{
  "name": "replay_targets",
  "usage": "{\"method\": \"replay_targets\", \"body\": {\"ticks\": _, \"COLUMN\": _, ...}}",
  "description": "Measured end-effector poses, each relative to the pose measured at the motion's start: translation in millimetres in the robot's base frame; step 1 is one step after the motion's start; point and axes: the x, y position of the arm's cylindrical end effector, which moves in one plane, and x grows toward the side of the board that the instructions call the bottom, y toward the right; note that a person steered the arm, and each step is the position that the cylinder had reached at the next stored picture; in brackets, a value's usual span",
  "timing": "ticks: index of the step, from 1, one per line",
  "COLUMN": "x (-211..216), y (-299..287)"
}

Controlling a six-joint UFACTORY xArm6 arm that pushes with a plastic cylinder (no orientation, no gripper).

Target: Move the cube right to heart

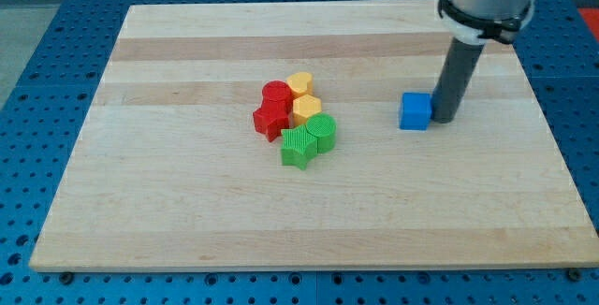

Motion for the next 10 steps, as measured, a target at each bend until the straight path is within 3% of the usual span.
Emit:
{"method": "replay_targets", "body": {"ticks": 5, "x": 32, "y": -10}}
{"method": "replay_targets", "body": {"ticks": 6, "x": 13, "y": -29}}
{"method": "replay_targets", "body": {"ticks": 9, "x": -117, "y": -115}}
{"method": "replay_targets", "body": {"ticks": 10, "x": -131, "y": -132}}
